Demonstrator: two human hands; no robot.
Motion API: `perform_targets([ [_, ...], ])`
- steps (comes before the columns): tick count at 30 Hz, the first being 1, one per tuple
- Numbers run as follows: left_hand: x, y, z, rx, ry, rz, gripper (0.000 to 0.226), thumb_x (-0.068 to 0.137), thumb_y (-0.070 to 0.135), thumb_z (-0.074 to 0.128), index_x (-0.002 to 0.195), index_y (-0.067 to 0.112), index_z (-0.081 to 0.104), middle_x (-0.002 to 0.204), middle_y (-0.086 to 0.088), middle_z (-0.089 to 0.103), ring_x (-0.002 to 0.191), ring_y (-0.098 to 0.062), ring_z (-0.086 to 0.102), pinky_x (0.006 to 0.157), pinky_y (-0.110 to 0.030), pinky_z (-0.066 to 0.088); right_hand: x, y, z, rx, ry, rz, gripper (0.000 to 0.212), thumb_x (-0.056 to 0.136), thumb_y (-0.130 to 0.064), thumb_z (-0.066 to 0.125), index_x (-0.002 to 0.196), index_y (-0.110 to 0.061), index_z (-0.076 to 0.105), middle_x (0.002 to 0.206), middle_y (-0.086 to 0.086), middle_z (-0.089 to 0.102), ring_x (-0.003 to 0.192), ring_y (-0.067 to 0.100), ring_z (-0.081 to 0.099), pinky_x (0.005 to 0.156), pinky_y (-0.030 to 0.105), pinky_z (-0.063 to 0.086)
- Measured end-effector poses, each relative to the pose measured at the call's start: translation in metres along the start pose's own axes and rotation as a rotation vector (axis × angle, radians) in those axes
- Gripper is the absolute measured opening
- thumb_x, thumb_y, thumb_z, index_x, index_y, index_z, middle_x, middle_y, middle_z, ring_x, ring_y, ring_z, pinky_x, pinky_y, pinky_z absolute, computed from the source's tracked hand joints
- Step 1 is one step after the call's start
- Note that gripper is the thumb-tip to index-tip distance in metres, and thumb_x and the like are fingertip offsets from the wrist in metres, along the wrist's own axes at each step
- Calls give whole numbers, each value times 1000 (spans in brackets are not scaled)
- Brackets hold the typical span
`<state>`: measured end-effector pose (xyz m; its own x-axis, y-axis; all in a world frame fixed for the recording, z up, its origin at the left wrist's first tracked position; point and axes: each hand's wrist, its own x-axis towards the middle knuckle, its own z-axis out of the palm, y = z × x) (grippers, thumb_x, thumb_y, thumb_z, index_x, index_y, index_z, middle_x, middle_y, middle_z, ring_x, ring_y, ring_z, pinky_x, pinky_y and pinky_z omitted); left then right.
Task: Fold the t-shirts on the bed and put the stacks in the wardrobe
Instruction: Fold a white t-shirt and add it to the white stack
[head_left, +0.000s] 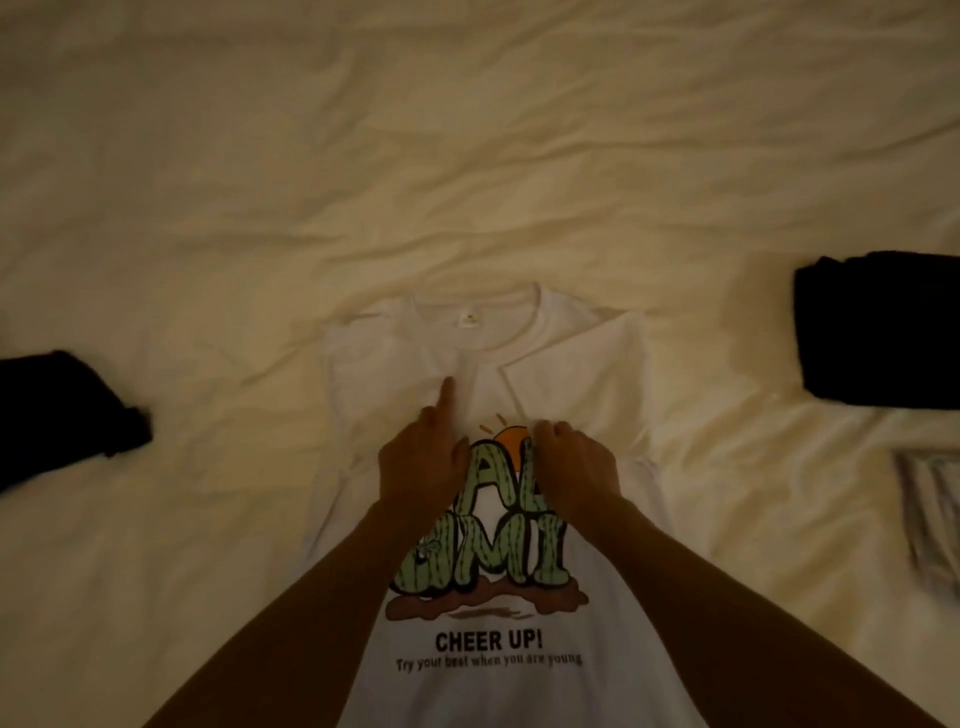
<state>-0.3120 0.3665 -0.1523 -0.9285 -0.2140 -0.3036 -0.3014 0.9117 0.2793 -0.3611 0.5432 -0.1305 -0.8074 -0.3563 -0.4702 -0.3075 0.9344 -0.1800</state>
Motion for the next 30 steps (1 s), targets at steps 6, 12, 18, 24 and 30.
perform_targets([
  [6, -7, -5, 7, -134, 39, 214, 66, 96, 28, 41, 157, 19, 19, 109, -9, 64, 79, -27, 63, 61, -33, 43, -3, -1, 5, 61, 73, 56, 35, 101, -34, 44, 128, -12, 43, 116, 6, 56, 98, 27, 62, 68, 32, 40],
  [12, -5, -11, 19, -74, 162, 433, 65, 86, 32, 38, 146, 10, 45, 91, -3, 70, 64, -21, 64, 48, -29, 50, 10, 1, -4, -75, 23, 7, 23, 101, -28, 40, 119, -14, 46, 109, 3, 63, 95, 26, 65, 66, 31, 38],
  [18, 17, -11, -26, -205, 255, 188, 55, 95, 53, 40, 140, 21, 46, 104, -4, 65, 90, -23, 61, 78, -38, 51, 10, 4, -26, 59, -21, -87, 34, 99, -50, 43, 109, -19, 53, 91, -2, 62, 81, 20, 63, 71, 31, 49],
  [24, 119, -78, -77, -404, 166, -443, 65, 85, 51, 70, 132, 10, 50, 124, -17, 54, 115, -36, 53, 97, -46, 45, 103, 68, -89, 92, 352, 147, 66, 87, -51, 64, 137, -11, 48, 131, 19, 49, 118, 40, 47, 93, 49, 41],
  [30, 148, -80, -84, -358, -87, -169, 22, 93, 29, 66, 103, 9, 68, 98, -10, 65, 95, -28, 59, 74, -27, 34, 148, 81, -93, 183, -81, 32, 28, 92, -38, 63, 97, -13, 51, 96, 7, 55, 99, 31, 57, 77, 35, 39],
])
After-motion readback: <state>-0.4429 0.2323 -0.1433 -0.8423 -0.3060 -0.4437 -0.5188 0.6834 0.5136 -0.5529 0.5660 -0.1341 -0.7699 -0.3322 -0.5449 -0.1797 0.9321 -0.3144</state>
